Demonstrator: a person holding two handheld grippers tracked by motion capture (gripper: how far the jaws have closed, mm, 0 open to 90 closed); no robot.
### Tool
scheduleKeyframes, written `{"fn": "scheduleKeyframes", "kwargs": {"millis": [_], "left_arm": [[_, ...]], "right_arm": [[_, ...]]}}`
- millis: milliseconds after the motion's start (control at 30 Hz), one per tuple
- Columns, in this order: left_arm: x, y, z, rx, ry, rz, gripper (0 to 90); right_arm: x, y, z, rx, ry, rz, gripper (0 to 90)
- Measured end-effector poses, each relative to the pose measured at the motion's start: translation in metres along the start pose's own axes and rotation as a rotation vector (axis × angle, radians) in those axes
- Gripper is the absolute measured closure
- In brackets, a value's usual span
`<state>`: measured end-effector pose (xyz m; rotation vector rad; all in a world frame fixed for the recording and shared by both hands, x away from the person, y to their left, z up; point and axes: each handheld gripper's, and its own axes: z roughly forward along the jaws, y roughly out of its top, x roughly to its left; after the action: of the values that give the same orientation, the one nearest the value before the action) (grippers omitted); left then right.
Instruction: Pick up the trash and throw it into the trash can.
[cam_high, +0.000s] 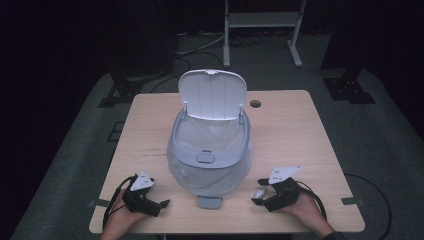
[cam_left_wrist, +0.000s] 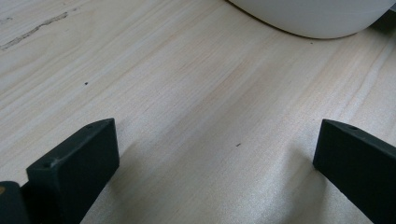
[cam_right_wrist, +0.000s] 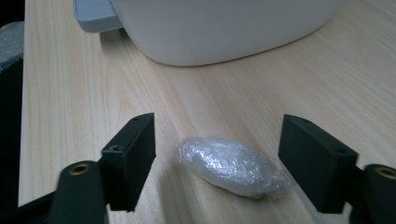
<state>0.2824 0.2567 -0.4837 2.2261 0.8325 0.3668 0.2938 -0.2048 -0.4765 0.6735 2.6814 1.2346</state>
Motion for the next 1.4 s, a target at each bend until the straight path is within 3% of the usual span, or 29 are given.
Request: {"fn": "scheduleKeyframes", "kwargs": {"millis": [300, 633, 867, 1400], "left_arm": [[0.0, 0.0, 0.0, 0.0, 0.001, -0.002, 0.0], [0.0, 0.0, 0.0, 0.0, 0.004, -0.004, 0.0], [0.0, 0.0, 0.0, 0.001, 0.01, -0.007, 0.0], [0.001, 0.0, 0.0, 0.002, 0.012, -0.008, 0.0]], "right_arm": [[0.002, -0.003, 0.002, 0.031, -0.03, -0.05, 43.3], [0.003, -0.005, -0.001, 0.032, -0.051, -0.05, 53.8], [0.002, -0.004, -0.002, 0.038, -0.051, -0.04, 54.2], [-0.005, 0.001, -0.02, -0.031, -0.027, 0.039, 53.4]]}}
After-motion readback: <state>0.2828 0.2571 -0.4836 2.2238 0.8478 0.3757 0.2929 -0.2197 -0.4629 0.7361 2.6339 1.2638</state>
